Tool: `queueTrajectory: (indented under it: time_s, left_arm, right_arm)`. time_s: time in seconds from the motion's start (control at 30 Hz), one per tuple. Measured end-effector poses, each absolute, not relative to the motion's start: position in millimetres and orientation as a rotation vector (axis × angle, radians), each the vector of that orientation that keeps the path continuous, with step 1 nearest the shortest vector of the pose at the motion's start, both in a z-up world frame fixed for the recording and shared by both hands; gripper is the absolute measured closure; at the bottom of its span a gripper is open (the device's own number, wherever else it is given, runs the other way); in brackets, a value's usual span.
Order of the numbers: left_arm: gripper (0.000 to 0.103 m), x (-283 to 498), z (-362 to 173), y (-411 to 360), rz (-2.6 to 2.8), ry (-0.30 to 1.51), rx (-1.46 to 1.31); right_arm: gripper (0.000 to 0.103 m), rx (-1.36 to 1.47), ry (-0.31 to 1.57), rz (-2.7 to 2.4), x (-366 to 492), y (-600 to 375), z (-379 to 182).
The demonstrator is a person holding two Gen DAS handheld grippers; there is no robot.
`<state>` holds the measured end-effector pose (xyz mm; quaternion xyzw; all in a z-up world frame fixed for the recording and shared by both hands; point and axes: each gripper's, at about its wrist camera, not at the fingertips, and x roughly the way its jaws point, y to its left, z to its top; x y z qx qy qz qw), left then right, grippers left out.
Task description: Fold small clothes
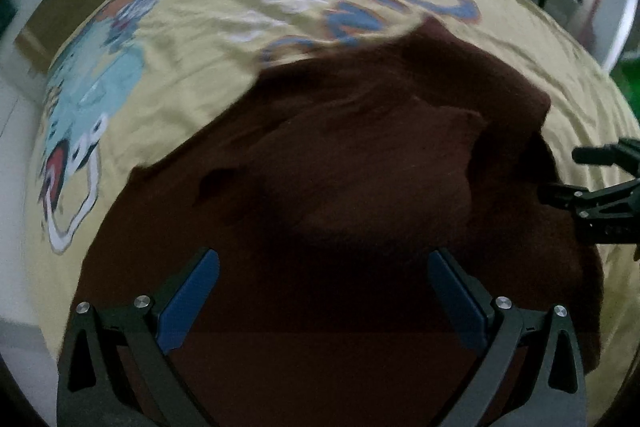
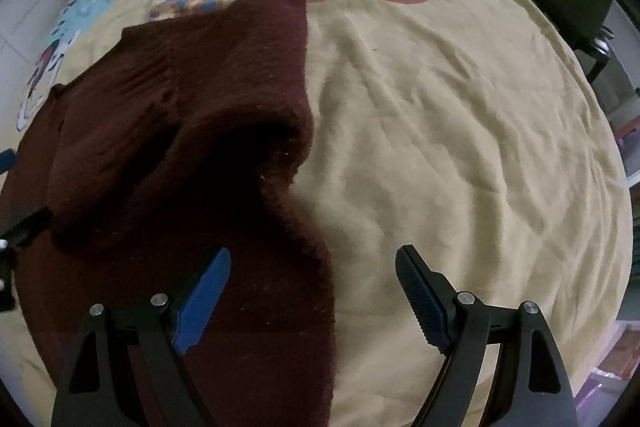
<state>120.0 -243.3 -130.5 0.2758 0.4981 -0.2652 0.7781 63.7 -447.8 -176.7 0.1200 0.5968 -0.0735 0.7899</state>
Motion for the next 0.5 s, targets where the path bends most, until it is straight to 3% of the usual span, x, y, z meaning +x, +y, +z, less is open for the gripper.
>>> queueTrajectory:
  time_s: [0.3, 0.37, 0.4, 0.47, 0.5]
  left_arm:
    - [0.004, 126, -165, -291, -0.617, 1.12, 0.701]
    - [0.027, 131, -172, -295, -0.618, 1.143, 0.706]
    - [0.034, 134, -173, -296, -0.612, 1.151, 0.702]
    - [0.07, 143, -174, -293, -0.606, 1.179, 0.655]
    - [0.079, 146, -172, -293, -0.6, 1.187, 0.643]
  right_arm:
    - [0.017, 0.282, 1.297, -0.162, 51, -466, -182]
    - [0.018, 0.286, 1.298, -0.161, 50, -470, -183]
    - [0.018, 0.286, 1.3, -0.162, 49, -472, -183]
    - [0.018, 0.285, 1.301, -0.164, 48, -474, -183]
    - [0.018, 0.285, 1.301, -0.165, 48, -474, -182]
